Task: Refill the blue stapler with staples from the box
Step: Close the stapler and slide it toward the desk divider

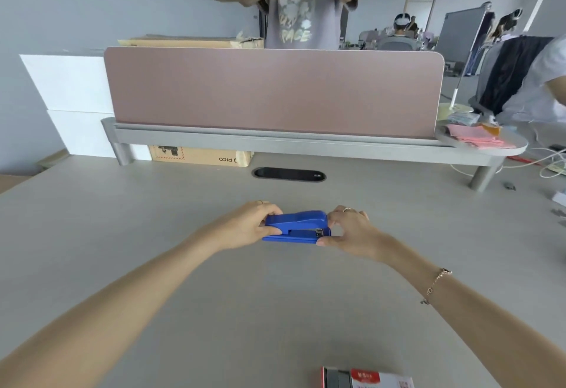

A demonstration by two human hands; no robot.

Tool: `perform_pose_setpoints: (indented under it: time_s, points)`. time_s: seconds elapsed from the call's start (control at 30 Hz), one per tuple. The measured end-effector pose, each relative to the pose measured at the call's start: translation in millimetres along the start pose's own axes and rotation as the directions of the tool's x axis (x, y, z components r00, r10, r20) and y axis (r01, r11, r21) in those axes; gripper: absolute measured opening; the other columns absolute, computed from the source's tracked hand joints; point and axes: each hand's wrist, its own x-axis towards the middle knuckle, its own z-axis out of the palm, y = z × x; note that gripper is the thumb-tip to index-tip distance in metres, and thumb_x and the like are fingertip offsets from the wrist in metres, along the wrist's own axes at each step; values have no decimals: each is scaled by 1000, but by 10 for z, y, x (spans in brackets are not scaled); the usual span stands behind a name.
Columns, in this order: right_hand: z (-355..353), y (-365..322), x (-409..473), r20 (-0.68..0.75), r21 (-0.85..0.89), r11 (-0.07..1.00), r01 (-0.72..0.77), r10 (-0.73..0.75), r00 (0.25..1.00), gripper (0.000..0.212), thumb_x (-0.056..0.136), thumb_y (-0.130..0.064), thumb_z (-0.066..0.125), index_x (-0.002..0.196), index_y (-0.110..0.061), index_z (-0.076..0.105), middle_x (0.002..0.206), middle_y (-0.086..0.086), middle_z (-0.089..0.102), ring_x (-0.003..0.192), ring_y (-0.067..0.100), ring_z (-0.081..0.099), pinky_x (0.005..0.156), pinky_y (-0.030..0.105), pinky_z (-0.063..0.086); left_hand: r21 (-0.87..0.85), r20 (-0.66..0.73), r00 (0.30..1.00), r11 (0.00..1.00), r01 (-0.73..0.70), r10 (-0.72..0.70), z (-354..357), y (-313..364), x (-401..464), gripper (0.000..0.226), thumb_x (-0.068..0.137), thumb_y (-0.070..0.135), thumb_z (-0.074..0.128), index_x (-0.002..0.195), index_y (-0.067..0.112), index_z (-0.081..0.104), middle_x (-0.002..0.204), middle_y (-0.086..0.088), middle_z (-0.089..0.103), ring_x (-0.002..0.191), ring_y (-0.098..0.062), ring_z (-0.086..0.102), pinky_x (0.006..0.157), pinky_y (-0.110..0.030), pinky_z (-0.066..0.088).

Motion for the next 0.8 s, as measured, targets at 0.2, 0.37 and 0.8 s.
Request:
perform_pose_setpoints:
  time_s: [0.2, 0.37, 0.8]
  points:
    - [-123, 289, 501, -1, -1, 1000, -12, 12, 1000, 28, 81, -34, 64, 103, -18, 61, 99, -2, 49, 100, 21, 48, 97, 35, 28, -20, 4, 1000, 1000, -2, 3, -61, -197, 597, 14, 91, 28, 61, 105, 25, 62, 104, 5, 60, 93, -17, 60, 88, -41, 51]
    - [-136, 487, 811, 8, 4, 999, -38, 38, 999, 31, 81, -34, 65, 106, -17, 61, 99, -1, 49, 105, 24, 49, 101, 38, 29, -34, 39, 999, 999, 11, -9, -68, -321, 983, 13, 92, 27, 61, 104, 25, 61, 104, 3, 58, 94, -17, 61, 90, -41, 50]
    - [-201, 876, 1449, 38, 113, 987, -115, 111, 993, 13, 77, -29, 69, 77, -25, 57, 97, 3, 46, 98, 26, 48, 83, 30, 32, 10, -10, 999, 999, 34, -34, -73, -516, 1674, 15, 91, 26, 62, 106, 22, 61, 98, 0, 59, 89, -17, 55, 86, -35, 48]
